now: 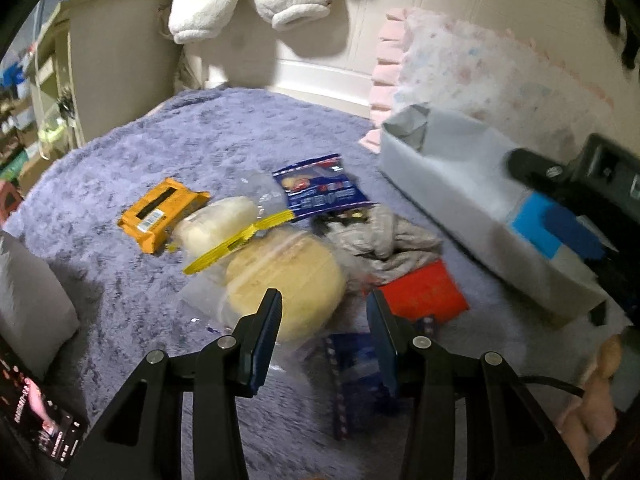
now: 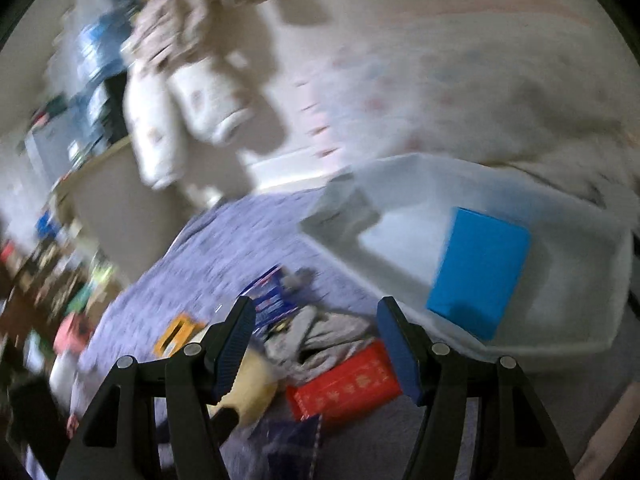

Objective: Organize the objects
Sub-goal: 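Move the right gripper back over the items on the blanket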

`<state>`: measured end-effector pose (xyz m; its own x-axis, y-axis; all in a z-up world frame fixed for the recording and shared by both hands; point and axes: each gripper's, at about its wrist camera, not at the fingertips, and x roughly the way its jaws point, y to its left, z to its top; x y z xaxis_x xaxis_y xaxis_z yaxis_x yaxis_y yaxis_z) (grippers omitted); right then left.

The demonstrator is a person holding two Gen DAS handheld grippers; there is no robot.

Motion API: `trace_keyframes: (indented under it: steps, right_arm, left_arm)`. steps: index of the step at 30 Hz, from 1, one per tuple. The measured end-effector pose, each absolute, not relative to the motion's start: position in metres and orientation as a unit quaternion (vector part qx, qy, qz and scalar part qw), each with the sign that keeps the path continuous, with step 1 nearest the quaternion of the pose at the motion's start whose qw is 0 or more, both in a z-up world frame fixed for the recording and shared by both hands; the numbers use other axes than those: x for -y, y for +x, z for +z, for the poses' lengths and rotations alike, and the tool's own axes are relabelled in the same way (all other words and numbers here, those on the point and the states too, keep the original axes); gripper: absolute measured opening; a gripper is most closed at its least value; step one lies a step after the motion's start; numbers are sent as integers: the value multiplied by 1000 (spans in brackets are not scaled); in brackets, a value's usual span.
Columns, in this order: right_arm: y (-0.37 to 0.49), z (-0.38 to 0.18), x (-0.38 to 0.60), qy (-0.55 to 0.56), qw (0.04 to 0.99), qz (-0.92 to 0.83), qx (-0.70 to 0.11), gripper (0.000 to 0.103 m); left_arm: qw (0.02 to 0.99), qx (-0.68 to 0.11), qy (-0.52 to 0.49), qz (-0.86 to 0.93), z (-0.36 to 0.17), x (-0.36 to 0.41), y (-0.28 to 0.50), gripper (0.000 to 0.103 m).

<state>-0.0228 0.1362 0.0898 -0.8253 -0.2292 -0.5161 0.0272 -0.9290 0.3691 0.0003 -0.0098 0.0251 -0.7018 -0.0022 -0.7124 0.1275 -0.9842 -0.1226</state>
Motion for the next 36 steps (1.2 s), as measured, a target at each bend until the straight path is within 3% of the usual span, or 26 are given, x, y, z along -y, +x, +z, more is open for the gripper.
trace_keyframes:
  steps: [5,8,9,12,16,20,25,28,31,33,36]
  right_arm:
    - [38,61,-140,139,-108,-952,252,64]
    - [63,63,-121,63,-74,-975,200,64]
    - [71,63,-113,40,-65,-982,172,64]
    - [82,67,-102,28,-34,-991,126,64]
    - [83,69,-114,48,7,-989,138,67]
    - [49,75,-145,98,43,-978,181,68]
    - [16,93,-164,176,117,-958,196,68]
    - [-2,108,-160,247,150,-940,182,68]
    - [-25,120,-143,396,51,-902,166,68]
    - [-29,124,-141,504,3,-830,237,68]
    - [-25,134,-120,599,69,-694,392,68]
  left_arm:
    - [128,-15,374,-919,7,16,-6,43]
    - [161,-102,424,-886,9,43,-21,36]
    - [176,-125,437,-873,17,49,-26,22]
    - [171,-149,457,-860,54,46,-46,21]
    - [216,-179,472,-836,83,30,-71,14]
    - [176,-207,388,-881,84,16,-26,13]
    - [176,-129,344,-913,75,25,-8,14]
    - [143,-128,334,-923,71,27,-2,14]
    - [106,-126,314,-935,77,37,12,14]
    - [102,-118,297,-942,72,38,19,14]
    - [83,-154,296,-939,65,51,18,14]
